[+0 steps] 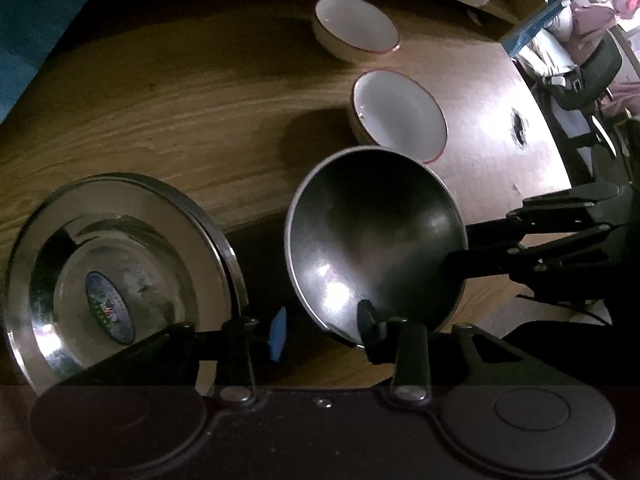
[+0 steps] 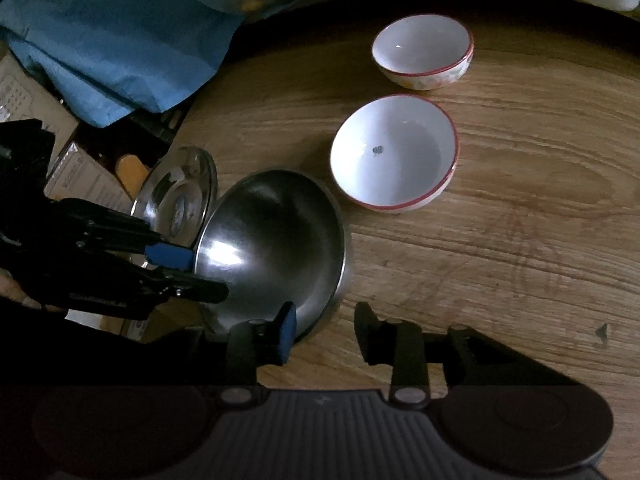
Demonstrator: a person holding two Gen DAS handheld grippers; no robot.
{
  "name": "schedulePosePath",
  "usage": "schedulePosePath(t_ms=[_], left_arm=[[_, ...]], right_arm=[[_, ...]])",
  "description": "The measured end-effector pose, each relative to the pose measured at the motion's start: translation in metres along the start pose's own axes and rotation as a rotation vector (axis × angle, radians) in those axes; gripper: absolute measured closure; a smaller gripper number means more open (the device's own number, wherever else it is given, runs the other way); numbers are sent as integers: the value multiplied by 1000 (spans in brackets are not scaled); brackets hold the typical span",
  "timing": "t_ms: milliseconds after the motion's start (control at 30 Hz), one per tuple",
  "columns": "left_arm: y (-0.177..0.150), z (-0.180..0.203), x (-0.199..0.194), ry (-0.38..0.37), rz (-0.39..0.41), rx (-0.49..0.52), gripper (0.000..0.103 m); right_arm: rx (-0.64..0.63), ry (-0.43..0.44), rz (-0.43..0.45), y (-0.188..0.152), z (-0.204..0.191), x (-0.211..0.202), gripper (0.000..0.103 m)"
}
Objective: Organize plates and bowls
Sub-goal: 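Lower the steel bowl onto the table and open the left tool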
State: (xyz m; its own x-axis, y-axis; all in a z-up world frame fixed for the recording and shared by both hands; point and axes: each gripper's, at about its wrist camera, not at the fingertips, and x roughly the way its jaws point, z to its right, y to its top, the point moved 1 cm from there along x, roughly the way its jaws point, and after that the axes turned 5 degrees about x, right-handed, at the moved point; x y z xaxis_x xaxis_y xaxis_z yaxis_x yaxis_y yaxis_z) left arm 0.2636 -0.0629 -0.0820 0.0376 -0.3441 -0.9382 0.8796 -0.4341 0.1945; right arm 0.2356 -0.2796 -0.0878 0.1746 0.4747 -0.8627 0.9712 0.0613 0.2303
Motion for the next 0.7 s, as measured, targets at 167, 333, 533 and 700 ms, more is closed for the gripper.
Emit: schedulePosePath(t_ms=[167, 333, 533, 700], left_arm=[[4, -4, -23, 3, 39, -14, 43], [20, -1, -41, 12, 155, -9, 23], [40, -5, -32, 48, 200, -56, 8], [56, -9, -23, 56, 223, -72, 1]], right_arm=[[3, -12, 33, 0, 2, -8, 54], [21, -47, 94, 3, 7, -19, 35], [25, -87, 178, 11, 11, -25, 15], [28, -123, 239, 16, 14, -27, 2]])
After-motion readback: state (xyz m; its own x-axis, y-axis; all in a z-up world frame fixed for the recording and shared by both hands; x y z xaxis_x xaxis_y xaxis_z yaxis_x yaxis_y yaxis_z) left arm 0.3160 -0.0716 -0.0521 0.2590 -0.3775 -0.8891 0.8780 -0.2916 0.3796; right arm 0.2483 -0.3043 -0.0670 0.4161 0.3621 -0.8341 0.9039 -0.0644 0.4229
